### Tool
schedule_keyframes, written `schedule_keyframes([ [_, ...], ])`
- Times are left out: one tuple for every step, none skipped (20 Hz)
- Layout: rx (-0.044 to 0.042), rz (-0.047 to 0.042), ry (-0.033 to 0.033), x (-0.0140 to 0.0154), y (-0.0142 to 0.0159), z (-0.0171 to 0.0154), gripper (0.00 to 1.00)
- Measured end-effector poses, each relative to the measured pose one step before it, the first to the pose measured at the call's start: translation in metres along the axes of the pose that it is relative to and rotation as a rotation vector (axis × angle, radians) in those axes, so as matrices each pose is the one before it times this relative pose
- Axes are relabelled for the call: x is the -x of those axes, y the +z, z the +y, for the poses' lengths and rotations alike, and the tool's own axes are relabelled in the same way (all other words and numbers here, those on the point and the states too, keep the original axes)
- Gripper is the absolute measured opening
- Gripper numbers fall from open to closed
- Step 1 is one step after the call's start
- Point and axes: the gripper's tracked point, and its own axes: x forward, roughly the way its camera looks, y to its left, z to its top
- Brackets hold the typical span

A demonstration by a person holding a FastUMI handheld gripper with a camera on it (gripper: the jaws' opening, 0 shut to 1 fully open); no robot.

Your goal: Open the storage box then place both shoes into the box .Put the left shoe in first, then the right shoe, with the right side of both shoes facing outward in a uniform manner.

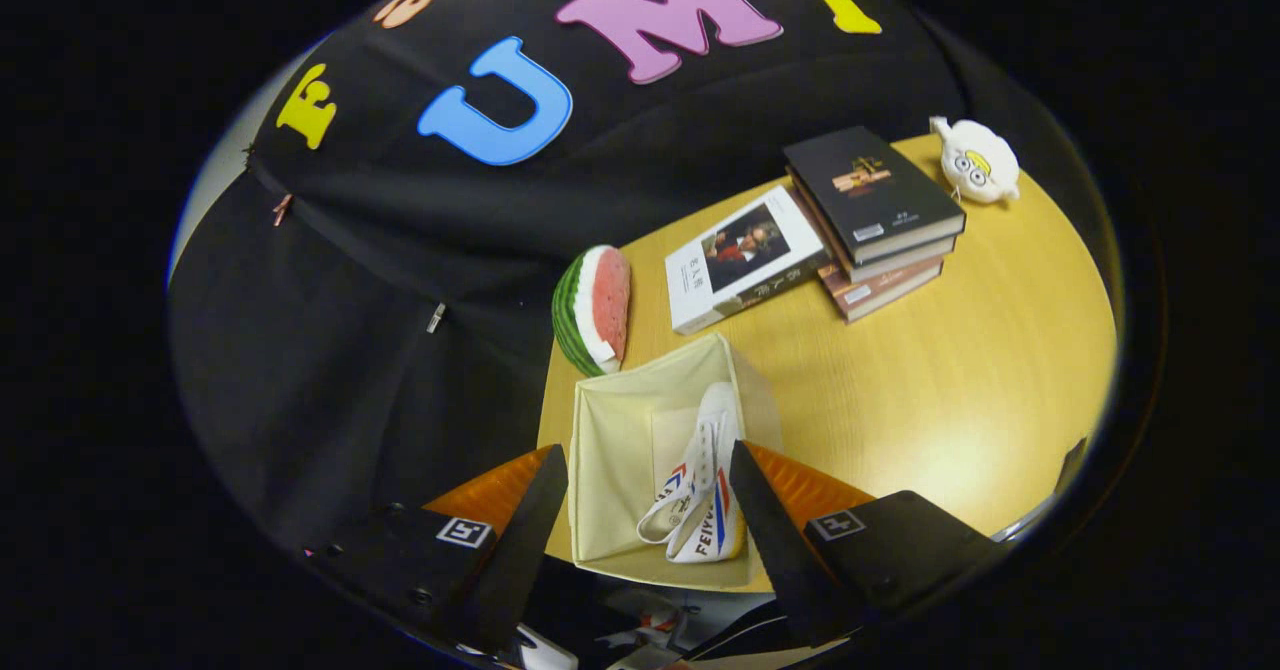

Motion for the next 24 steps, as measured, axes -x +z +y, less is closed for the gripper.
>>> schedule_keyframes([
  [0.03777,-0.05023,-0.00344,0.01175,0.01417,-0.00182,0.99],
  [0.03879,-0.05243,-0.00373,0.01257,0.01556,-0.00223,0.99],
  [0.03926,-0.04872,-0.00587,0.0125,0.01231,-0.00274,0.99],
  [0.03729,-0.04583,-0.00536,0.00849,0.01315,-0.00584,0.99],
  [0.03803,-0.04715,-0.00598,0.00799,0.01227,-0.00667,0.99],
  [0.03664,-0.04894,-0.014,0.0072,0.0125,-0.0091,0.99],
  [0.03623,-0.05129,-0.01821,0.00608,0.01137,-0.00986,0.99],
  [0.03514,-0.04751,-0.0194,0.00527,0.01006,-0.01017,0.98],
  [0.03629,-0.04119,-0.01928,0.00511,0.00627,-0.01055,0.99],
  [0.03769,-0.03672,-0.02188,0.00332,0.0055,-0.01126,0.98],
  [0.03972,-0.03658,-0.0339,0.00263,0.00305,-0.01426,0.99],
  [0.04152,-0.0383,-0.04206,0.00118,0.00351,-0.015,0.99],
  [0.04126,-0.03766,-0.0432,0.00145,0.00217,-0.01209,0.99],
  [0.04097,-0.03259,-0.04026,0.00168,-0.0002,-0.01047,0.99],
  [0.0342,-0.02539,-0.03196,0.0038,-0.00112,-0.00638,0.99],
  [0.02831,-0.02154,-0.01894,0.0028,-0.00135,-0.00207,0.99],
  [0.01867,-0.00864,-0.01965,0.00279,-0.00273,-0.00179,0.99],
  [0.00261,-0.00346,-0.01009,0.0026,-0.00242,0.00002,0.99],
  [-0.00817,-0.00385,0.00162,0.00201,0.00074,0.00346,1.0],
  [-0.01121,-0.00233,0.00134,0.00185,0.0014,0.00299,1.0],
  [-0.01047,-0.00116,0.0006,-0.00144,0.00047,0.00219,0.99],
  [-0.00362,-0.00199,-0.00017,0.00005,0.00207,0.00136,1.0],
  [-0.00192,-0.00021,-0.00164,-0.00102,0.0011,0.00098,1.0],
  [-0.00088,-0.00418,-0.00035,-0.00074,0.00382,0.0023,1.0],
])
